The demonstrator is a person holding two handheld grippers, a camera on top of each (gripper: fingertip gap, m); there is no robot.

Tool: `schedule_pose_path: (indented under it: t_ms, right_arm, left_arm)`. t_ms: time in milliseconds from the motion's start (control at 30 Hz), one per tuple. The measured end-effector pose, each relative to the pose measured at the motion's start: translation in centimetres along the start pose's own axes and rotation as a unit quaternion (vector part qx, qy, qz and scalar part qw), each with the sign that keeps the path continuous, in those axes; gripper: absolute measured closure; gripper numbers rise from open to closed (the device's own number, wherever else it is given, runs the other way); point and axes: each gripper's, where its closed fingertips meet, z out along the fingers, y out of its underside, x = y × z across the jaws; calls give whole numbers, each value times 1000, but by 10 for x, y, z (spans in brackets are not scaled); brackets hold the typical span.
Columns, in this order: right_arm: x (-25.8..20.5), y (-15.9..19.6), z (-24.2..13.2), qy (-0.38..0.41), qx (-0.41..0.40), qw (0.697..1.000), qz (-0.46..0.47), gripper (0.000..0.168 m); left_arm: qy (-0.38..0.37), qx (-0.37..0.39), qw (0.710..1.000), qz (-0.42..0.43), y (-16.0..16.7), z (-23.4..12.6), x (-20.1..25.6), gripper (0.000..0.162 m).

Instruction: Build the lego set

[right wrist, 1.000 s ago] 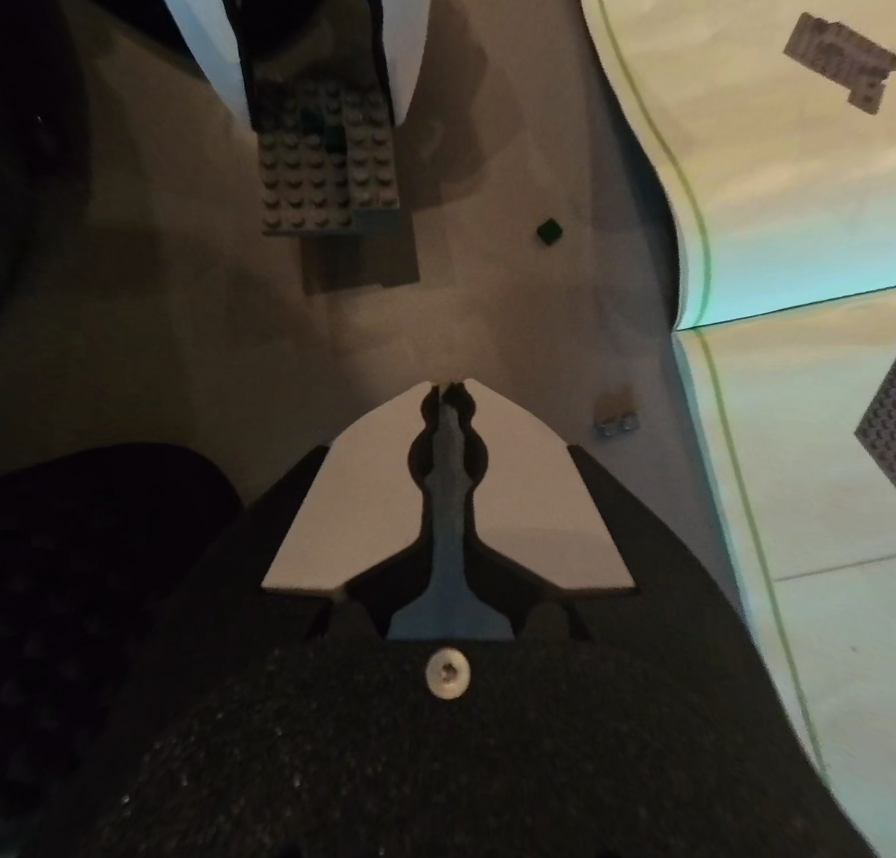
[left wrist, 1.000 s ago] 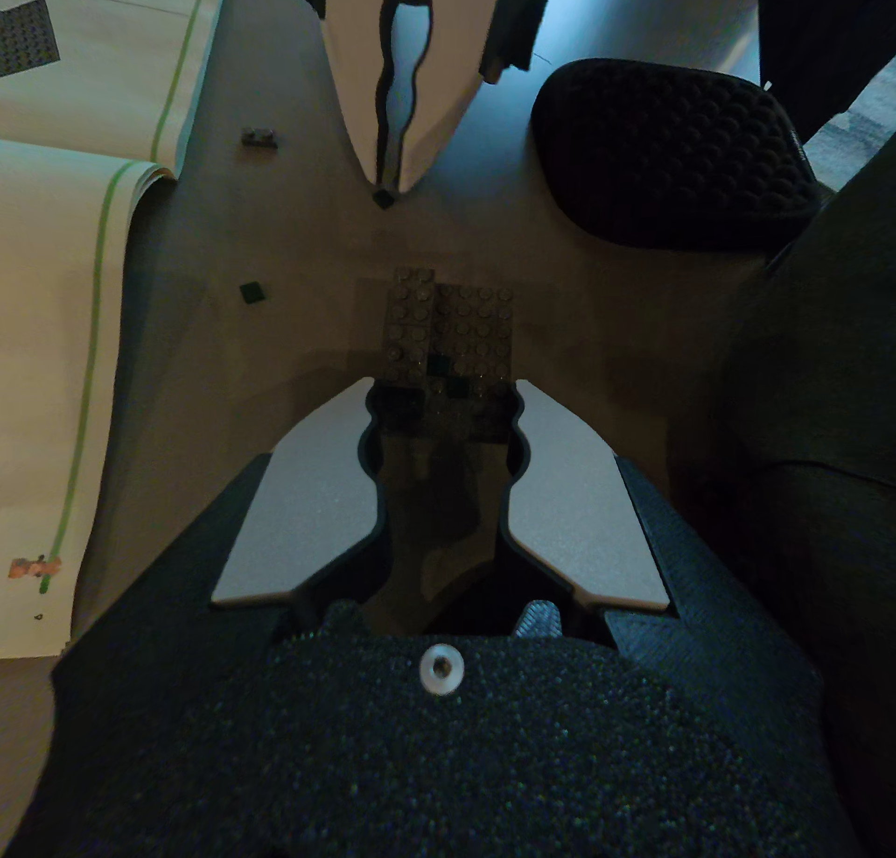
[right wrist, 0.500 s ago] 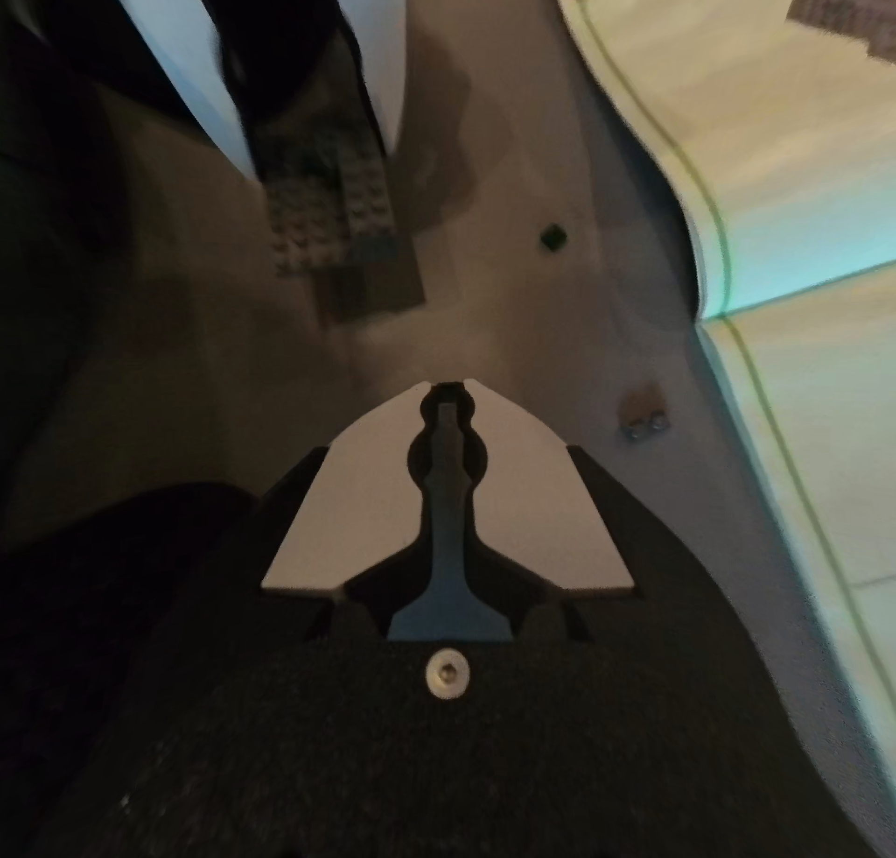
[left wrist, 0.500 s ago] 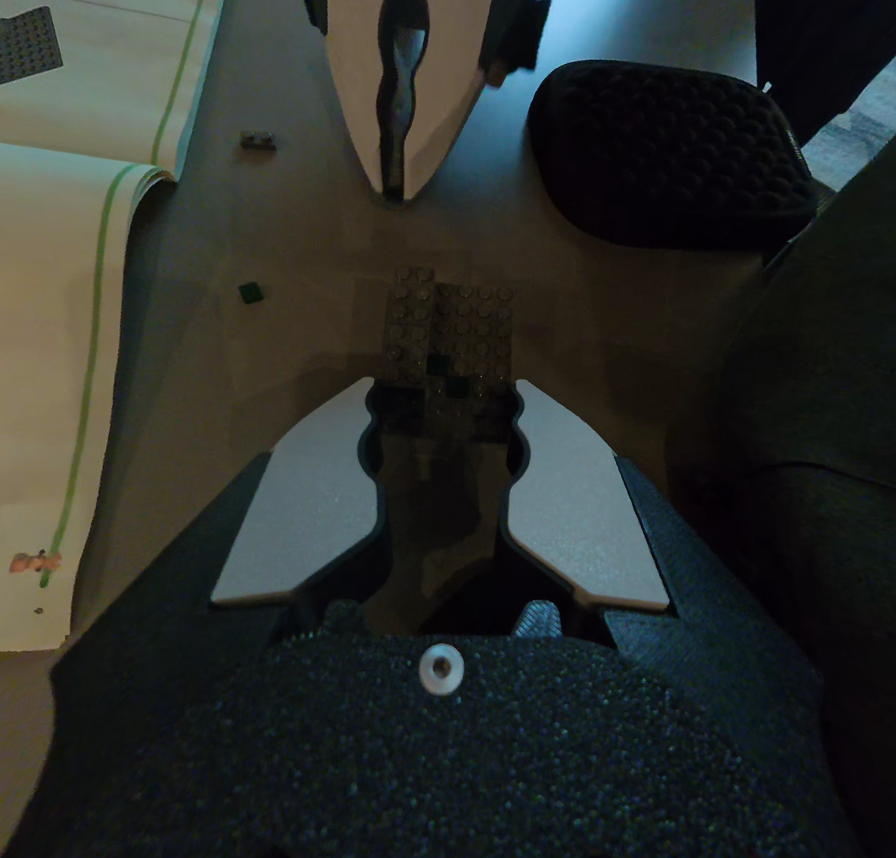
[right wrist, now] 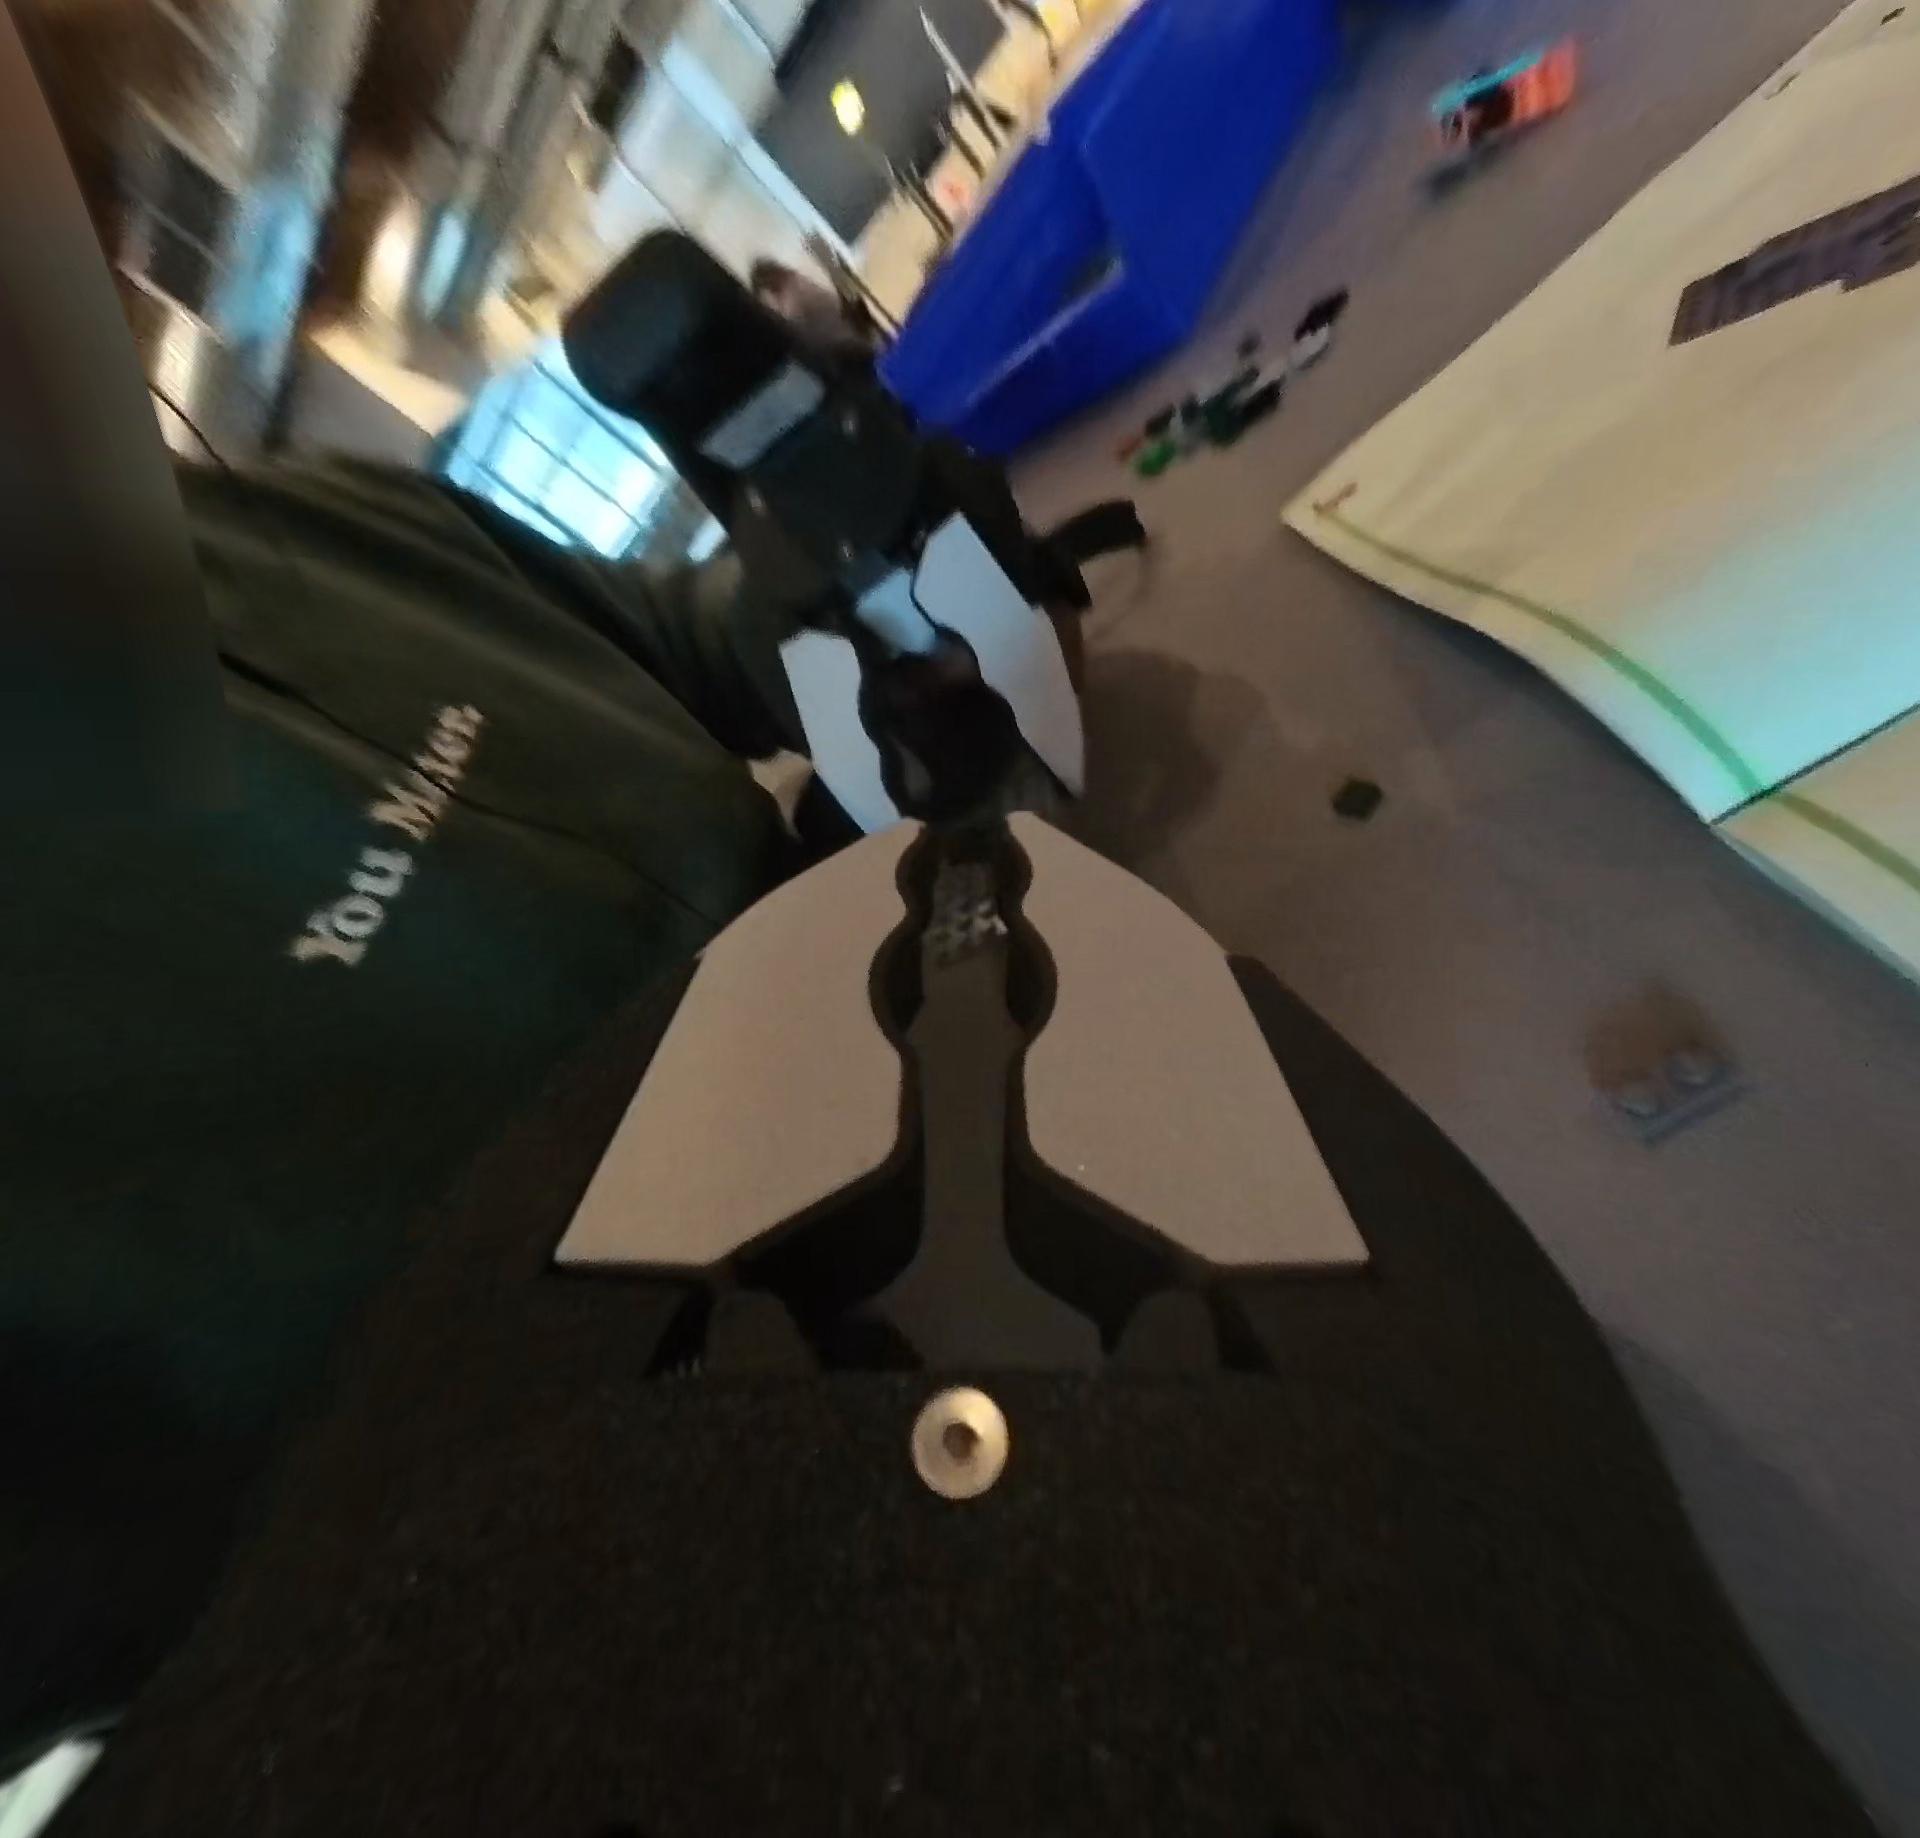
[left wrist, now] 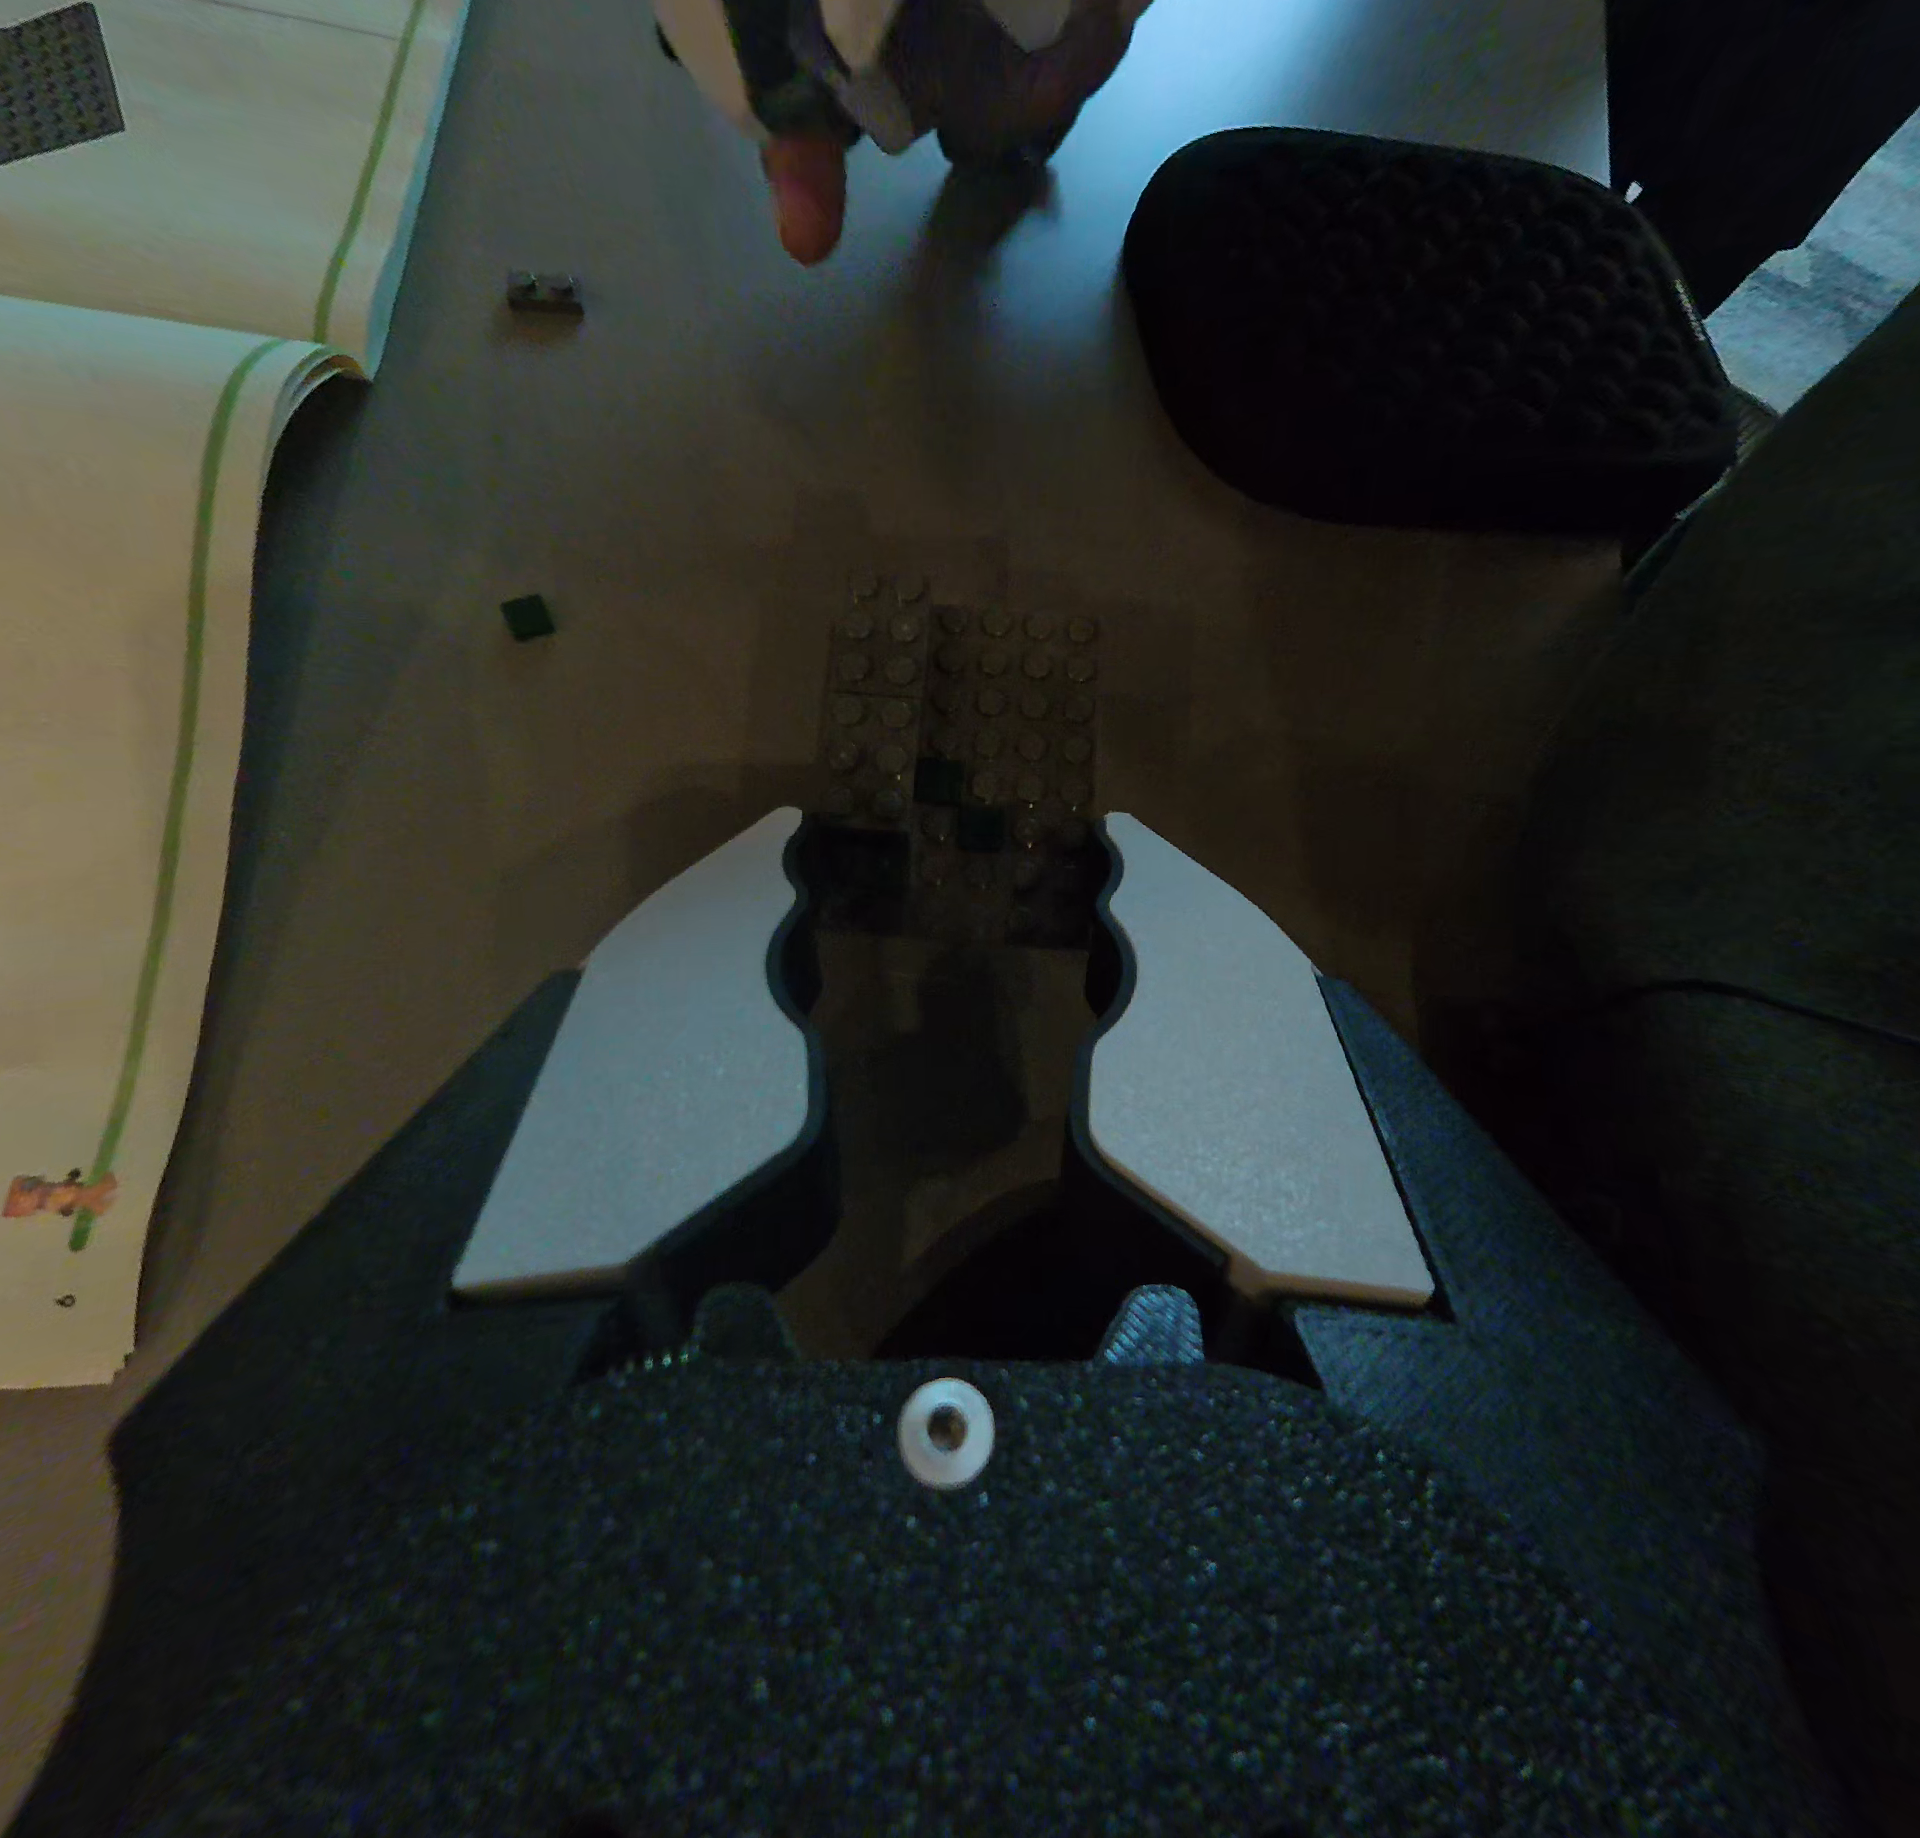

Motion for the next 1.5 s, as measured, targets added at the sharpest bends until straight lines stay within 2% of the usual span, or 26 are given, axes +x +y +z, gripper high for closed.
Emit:
schedule_pose_path:
  t_ms: [233, 333, 433, 600, 767, 967, 1167, 1400, 1500]
  right_arm:
    - [13, -2, -9, 17, 17, 999, 23, 158]
    - [19, 5, -10, 48, -8, 999, 8, 158]
    - [30, 16, -14, 115, -61, 990, -49, 160]
    - [48, 25, -10, 231, -164, 939, -194, 158]
    - [58, 16, 9, 274, -213, 891, -294, 156]
    - [76, 11, 25, 266, -271, 858, -346, 155]
    - [84, 17, 33, 211, -331, 831, -394, 153]
    - [90, 18, 40, 152, -393, 817, -394, 154]
    - [90, 23, 40, 133, -409, 816, -387, 159]
  left_arm:
    - [0, -3, 1000, 0, 1, 1, 0, 112]
    - [-1, -6, 1000, 0, 1, 2, 0, 112]
    - [-3, -7, 1000, 1, 2, 2, 0, 112]
    - [-6, -7, 1000, 0, 1, 2, -1, 112]
    - [-15, -8, 1000, 2, 1, -1, -2, 112]
    - [-37, -9, 999, 1, 3, -10, -7, 112]
    - [-51, -14, 999, -1, 6, -13, -13, 112]
    - [-72, -28, 997, 9, 8, -13, -21, 112]
    - [-83, -32, 996, 15, 9, -13, -25, 112]
